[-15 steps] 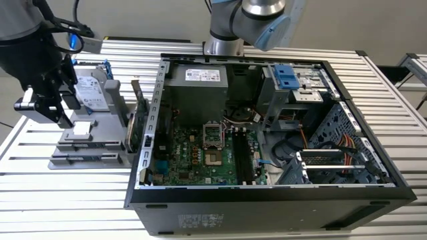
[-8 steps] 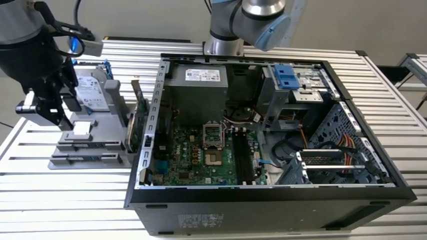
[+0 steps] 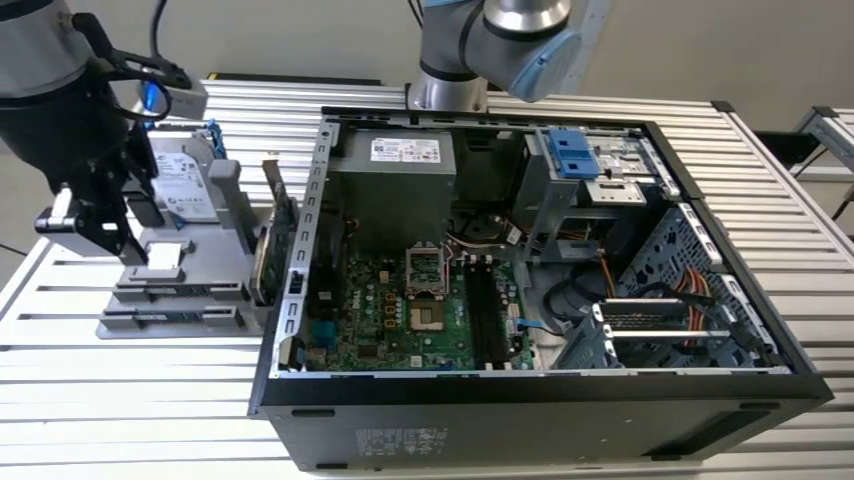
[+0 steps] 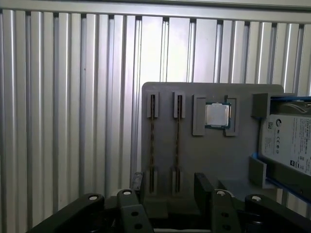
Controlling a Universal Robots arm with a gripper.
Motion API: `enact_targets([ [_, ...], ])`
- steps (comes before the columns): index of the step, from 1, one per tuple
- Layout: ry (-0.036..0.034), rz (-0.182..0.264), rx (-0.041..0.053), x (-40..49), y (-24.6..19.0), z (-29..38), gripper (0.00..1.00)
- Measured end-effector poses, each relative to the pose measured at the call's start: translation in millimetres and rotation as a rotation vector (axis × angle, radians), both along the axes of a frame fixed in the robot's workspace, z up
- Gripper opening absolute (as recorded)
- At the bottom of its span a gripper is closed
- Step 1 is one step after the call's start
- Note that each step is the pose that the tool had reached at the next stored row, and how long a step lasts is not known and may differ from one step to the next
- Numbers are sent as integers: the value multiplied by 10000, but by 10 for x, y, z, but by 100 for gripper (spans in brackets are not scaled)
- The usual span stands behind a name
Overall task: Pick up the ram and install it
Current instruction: 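Pick up the ram and move it above insertion slot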
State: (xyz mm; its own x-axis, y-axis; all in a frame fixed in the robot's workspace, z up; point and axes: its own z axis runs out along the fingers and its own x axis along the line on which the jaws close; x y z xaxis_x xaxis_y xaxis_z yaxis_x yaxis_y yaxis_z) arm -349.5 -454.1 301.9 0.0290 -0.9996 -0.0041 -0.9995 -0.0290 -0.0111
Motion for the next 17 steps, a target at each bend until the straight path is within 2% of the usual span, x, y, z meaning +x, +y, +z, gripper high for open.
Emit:
enact_targets([
  [17, 0, 0, 0, 0, -15, -162, 100],
])
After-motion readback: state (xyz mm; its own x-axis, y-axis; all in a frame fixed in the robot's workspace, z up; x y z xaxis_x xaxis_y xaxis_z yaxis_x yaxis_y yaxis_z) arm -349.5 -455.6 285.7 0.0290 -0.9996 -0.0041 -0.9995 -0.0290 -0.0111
